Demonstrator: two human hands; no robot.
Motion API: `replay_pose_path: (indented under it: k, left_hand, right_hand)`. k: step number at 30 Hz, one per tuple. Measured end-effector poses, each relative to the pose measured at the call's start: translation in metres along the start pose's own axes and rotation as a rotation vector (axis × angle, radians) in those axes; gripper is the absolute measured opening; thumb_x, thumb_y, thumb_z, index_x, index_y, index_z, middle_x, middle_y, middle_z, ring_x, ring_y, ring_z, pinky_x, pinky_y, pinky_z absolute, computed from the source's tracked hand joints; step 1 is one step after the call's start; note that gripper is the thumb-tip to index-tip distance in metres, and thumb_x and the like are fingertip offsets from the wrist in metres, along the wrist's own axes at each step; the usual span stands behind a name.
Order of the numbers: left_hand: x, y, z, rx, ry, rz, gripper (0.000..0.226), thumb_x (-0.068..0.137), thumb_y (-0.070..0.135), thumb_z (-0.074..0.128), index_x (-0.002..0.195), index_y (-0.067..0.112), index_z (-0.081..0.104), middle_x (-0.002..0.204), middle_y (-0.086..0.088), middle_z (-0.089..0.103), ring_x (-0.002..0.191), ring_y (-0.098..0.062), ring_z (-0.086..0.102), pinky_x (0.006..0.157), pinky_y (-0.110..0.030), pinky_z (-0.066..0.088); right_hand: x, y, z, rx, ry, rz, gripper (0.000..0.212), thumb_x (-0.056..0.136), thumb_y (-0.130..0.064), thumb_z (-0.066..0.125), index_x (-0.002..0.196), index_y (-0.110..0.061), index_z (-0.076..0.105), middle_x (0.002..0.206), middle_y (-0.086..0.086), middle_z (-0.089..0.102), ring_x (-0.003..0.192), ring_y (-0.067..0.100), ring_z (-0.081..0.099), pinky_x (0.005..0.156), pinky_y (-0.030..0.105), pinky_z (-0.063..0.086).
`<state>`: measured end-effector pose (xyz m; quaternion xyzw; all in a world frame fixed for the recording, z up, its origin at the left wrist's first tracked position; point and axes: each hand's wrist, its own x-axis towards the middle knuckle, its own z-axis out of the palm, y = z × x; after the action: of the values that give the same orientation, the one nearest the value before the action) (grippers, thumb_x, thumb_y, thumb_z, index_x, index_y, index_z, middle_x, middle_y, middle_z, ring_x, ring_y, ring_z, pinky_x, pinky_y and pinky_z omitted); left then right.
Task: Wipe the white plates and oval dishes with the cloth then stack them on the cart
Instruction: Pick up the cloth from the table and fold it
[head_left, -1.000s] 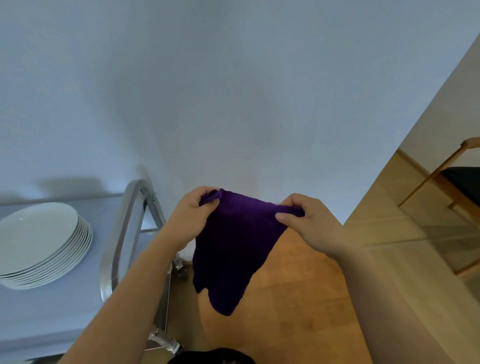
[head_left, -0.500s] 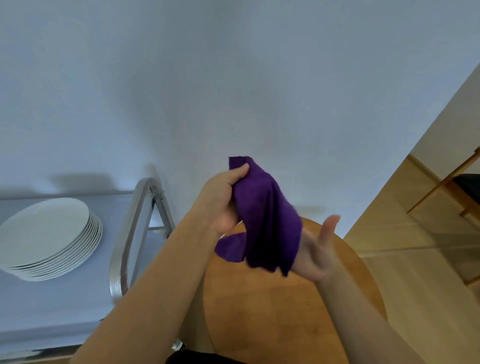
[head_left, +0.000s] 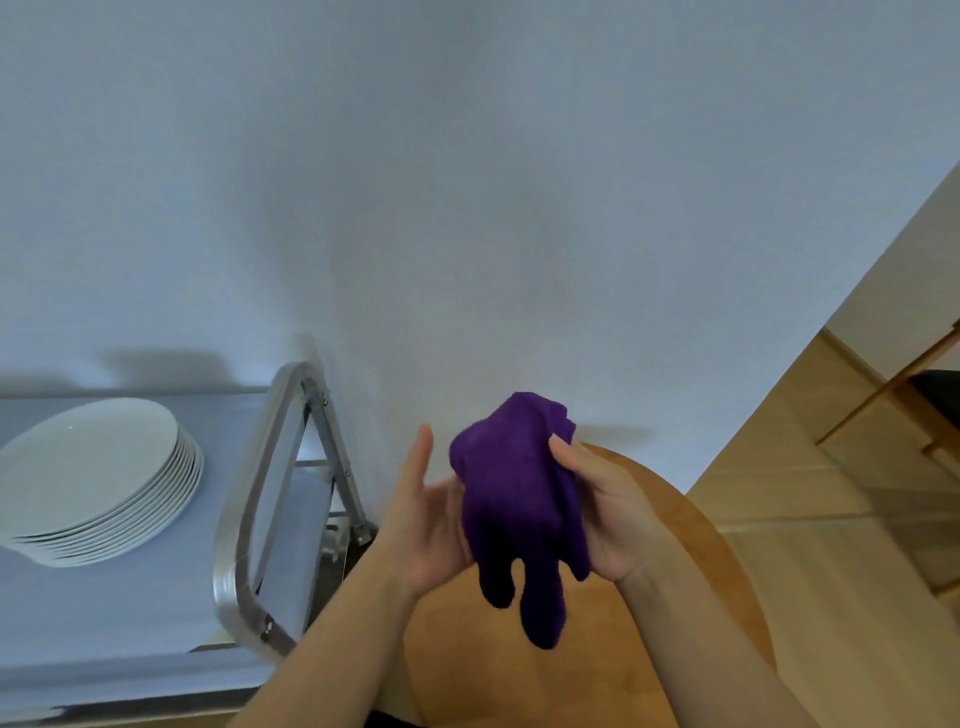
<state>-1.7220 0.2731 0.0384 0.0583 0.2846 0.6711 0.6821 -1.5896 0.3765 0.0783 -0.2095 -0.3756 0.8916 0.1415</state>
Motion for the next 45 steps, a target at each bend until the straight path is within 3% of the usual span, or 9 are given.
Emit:
replay_pose_path:
  k: [4, 9, 14, 23, 27, 30, 33, 39, 45]
  left_hand:
    - [-0.005, 0.009, 0.006, 0.323, 0.15, 0.047, 0.06, 0.068, 0.037, 0.077, 0.121, 0.012, 0.063, 0.116, -0.013, 0.068, 0.097, -0.028, 0.069, 0.071, -0.035, 0.056]
    - [-0.01, 0.036, 0.006, 0.584, 0.405, 0.169, 0.079, 0.076, 0.007, 0.069, 0.145, 0.019, 0.032, 0.125, -0.012, 0.055, 0.099, -0.021, 0.06, 0.08, -0.032, 0.051]
    - [-0.011, 0.045, 0.009, 0.752, 0.408, 0.304, 0.037, 0.08, 0.011, 0.07, 0.108, 0.033, 0.065, 0.081, -0.003, 0.072, 0.073, -0.014, 0.07, 0.061, -0.026, 0.055]
    - [-0.018, 0.066, 0.001, 1.025, 0.432, 0.38, 0.03, 0.081, 0.004, 0.069, 0.099, 0.028, 0.065, 0.081, 0.003, 0.075, 0.082, -0.014, 0.07, 0.067, -0.02, 0.055]
    - [-0.026, 0.071, -0.004, 0.876, 0.389, 0.357, 0.027, 0.078, 0.006, 0.069, 0.098, 0.024, 0.069, 0.083, 0.002, 0.074, 0.083, -0.014, 0.068, 0.067, -0.023, 0.054]
    - [-0.032, 0.074, -0.004, 0.603, 0.316, 0.36, 0.031, 0.071, 0.013, 0.067, 0.1, 0.02, 0.071, 0.085, -0.001, 0.074, 0.075, -0.011, 0.068, 0.063, -0.023, 0.056]
    - [-0.036, 0.075, -0.006, 0.546, 0.316, 0.334, 0.025, 0.083, 0.007, 0.061, 0.102, 0.019, 0.071, 0.085, -0.004, 0.072, 0.071, -0.013, 0.065, 0.063, -0.024, 0.056]
    - [-0.037, 0.081, -0.015, 1.12, 0.575, 0.381, 0.022, 0.095, 0.009, 0.052, 0.092, 0.028, 0.064, 0.095, -0.001, 0.065, 0.089, -0.015, 0.062, 0.074, -0.027, 0.054]
    - [-0.046, 0.087, -0.027, 0.755, 0.602, 0.537, 0.019, 0.088, 0.005, 0.061, 0.089, 0.022, 0.07, 0.083, -0.001, 0.071, 0.084, -0.016, 0.067, 0.066, -0.021, 0.054]
  right_hand:
    - [-0.003, -0.009, -0.005, -0.073, -0.009, 0.008, 0.054, 0.065, -0.017, 0.08, 0.116, -0.008, 0.063, 0.109, 0.015, 0.068, 0.098, 0.029, 0.067, 0.075, 0.035, 0.055]
    - [-0.003, -0.022, -0.021, -0.534, 0.352, 0.056, 0.027, 0.08, -0.007, 0.07, 0.107, -0.004, 0.064, 0.098, 0.013, 0.072, 0.092, 0.028, 0.069, 0.078, 0.037, 0.057]
    - [-0.005, -0.021, -0.033, -0.678, 0.505, 0.076, 0.022, 0.082, -0.015, 0.071, 0.103, -0.009, 0.066, 0.097, 0.009, 0.072, 0.094, 0.028, 0.066, 0.082, 0.041, 0.056]
    - [0.007, -0.025, -0.026, -0.481, 0.556, 0.006, 0.035, 0.082, -0.014, 0.071, 0.114, -0.009, 0.058, 0.105, 0.011, 0.067, 0.092, 0.027, 0.065, 0.061, 0.03, 0.052]
    - [0.01, -0.026, -0.022, -0.375, 0.459, 0.027, 0.037, 0.078, -0.014, 0.071, 0.113, -0.009, 0.061, 0.102, 0.011, 0.07, 0.089, 0.025, 0.067, 0.059, 0.029, 0.053]
    - [0.011, -0.019, -0.022, 0.012, 0.169, -0.055, 0.044, 0.075, -0.014, 0.07, 0.118, -0.009, 0.06, 0.113, 0.013, 0.067, 0.102, 0.026, 0.066, 0.076, 0.035, 0.056]
    - [0.015, -0.009, -0.02, 0.096, 0.063, -0.132, 0.042, 0.082, -0.013, 0.063, 0.124, -0.011, 0.059, 0.122, 0.013, 0.064, 0.113, 0.027, 0.061, 0.087, 0.038, 0.054]
    - [0.027, -0.011, -0.014, 0.088, 0.268, -0.107, 0.029, 0.083, -0.01, 0.063, 0.111, -0.001, 0.064, 0.11, 0.016, 0.068, 0.102, 0.026, 0.066, 0.08, 0.036, 0.056]
    - [0.037, -0.015, 0.002, -0.073, 0.464, -0.115, 0.032, 0.084, 0.01, 0.057, 0.114, 0.0, 0.058, 0.104, 0.017, 0.067, 0.091, 0.024, 0.066, 0.067, 0.028, 0.055]
